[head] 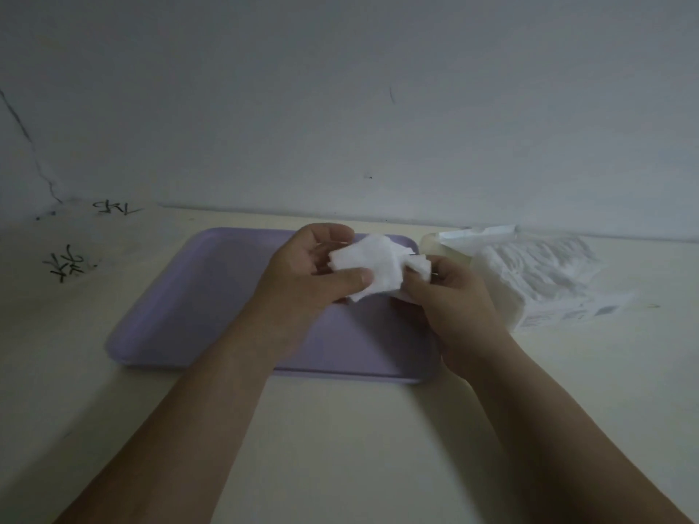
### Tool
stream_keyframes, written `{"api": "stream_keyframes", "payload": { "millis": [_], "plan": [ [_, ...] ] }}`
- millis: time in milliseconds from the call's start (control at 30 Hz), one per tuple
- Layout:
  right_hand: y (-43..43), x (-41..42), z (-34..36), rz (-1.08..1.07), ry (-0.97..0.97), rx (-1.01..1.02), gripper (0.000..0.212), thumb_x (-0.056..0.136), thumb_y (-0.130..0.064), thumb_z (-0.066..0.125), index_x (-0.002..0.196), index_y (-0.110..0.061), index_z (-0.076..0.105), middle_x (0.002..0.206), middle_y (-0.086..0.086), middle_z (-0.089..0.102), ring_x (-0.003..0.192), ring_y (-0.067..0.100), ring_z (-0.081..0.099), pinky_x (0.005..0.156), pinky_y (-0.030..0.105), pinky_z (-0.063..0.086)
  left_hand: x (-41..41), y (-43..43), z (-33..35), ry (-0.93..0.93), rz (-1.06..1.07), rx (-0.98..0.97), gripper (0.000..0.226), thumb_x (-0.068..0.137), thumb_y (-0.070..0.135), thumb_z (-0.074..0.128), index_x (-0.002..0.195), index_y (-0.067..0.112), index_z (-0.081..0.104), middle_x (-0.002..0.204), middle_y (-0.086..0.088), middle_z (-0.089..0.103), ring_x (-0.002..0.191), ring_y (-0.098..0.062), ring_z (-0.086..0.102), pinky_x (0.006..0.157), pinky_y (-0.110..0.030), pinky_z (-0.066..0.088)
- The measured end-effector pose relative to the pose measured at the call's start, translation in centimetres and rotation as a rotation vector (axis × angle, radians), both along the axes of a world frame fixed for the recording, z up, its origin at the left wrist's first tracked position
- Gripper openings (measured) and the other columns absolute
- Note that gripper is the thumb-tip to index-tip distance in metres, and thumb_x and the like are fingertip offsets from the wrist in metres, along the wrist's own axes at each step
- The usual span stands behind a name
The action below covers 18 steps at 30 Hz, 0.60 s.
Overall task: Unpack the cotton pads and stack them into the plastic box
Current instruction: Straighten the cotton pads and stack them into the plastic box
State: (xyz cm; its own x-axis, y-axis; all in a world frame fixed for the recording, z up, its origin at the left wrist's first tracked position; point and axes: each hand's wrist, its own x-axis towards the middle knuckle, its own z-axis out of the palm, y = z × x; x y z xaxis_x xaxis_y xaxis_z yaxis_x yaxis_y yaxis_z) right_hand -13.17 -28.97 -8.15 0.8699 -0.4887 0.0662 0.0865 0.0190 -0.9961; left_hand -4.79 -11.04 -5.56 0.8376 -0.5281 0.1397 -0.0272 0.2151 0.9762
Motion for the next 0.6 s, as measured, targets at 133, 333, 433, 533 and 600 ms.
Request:
{"api": "stream_keyframes", "payload": {
  "millis": [133, 333, 433, 533, 600],
  "plan": [
    [0.0, -0.4, 0.6, 0.190, -0.022, 0.046, 0.043, 0.068, 0.009, 0.062, 0.100, -0.010, 0.083, 0.101, 0.023, 0.079, 0.093, 0.032, 0.075, 0.083, 0.041, 0.061, -0.5, -0.1, -0.1, -0.083, -0.139, 0.073, 0.027, 0.076, -0.004, 0.081, 0.095, 0.014, 0.073, 0.087, -0.010, 0.072, 0.077, -0.020, 0.064, 0.058, -0.026, 0.053],
    [-0.2, -0.7, 1.1, 0.284, -0.044, 0.115, 0.021, 0.095, -0.003, 0.069, 0.114, -0.004, 0.079, 0.111, 0.021, 0.078, 0.098, 0.026, 0.075, 0.086, 0.035, 0.062, 0.0, 0.2, -0.4, -0.165, -0.079, 0.152, 0.022, 0.073, 0.011, 0.080, 0.090, 0.025, 0.079, 0.088, -0.009, 0.073, 0.079, -0.018, 0.061, 0.064, -0.024, 0.051],
    [-0.4, -0.9, 1.5, 0.303, -0.012, 0.144, 0.027, 0.087, -0.012, 0.076, 0.112, -0.003, 0.079, 0.114, 0.020, 0.078, 0.103, 0.026, 0.074, 0.097, 0.042, 0.061, -0.2, 0.4, -0.2, -0.189, -0.087, 0.169, 0.023, 0.076, 0.012, 0.076, 0.088, 0.030, 0.081, 0.090, -0.004, 0.074, 0.084, -0.015, 0.062, 0.074, -0.027, 0.052],
    [-0.9, -0.8, 1.5, 0.220, 0.025, 0.125, 0.021, 0.092, 0.001, 0.072, 0.112, 0.002, 0.077, 0.114, 0.023, 0.077, 0.105, 0.031, 0.074, 0.097, 0.045, 0.061, -0.1, 0.7, 0.2, -0.170, -0.061, 0.177, 0.022, 0.073, 0.011, 0.072, 0.086, 0.027, 0.080, 0.090, -0.009, 0.072, 0.083, -0.022, 0.058, 0.077, -0.038, 0.046],
    [-1.1, -0.7, 1.3, 0.132, 0.026, 0.126, 0.018, 0.096, 0.000, 0.069, 0.112, 0.003, 0.076, 0.114, 0.026, 0.076, 0.106, 0.033, 0.074, 0.093, 0.042, 0.063, 0.0, 0.9, 0.4, -0.148, -0.066, 0.179, 0.022, 0.070, 0.011, 0.070, 0.083, 0.025, 0.079, 0.088, -0.012, 0.066, 0.082, -0.024, 0.051, 0.074, -0.039, 0.040]
  ]
}}
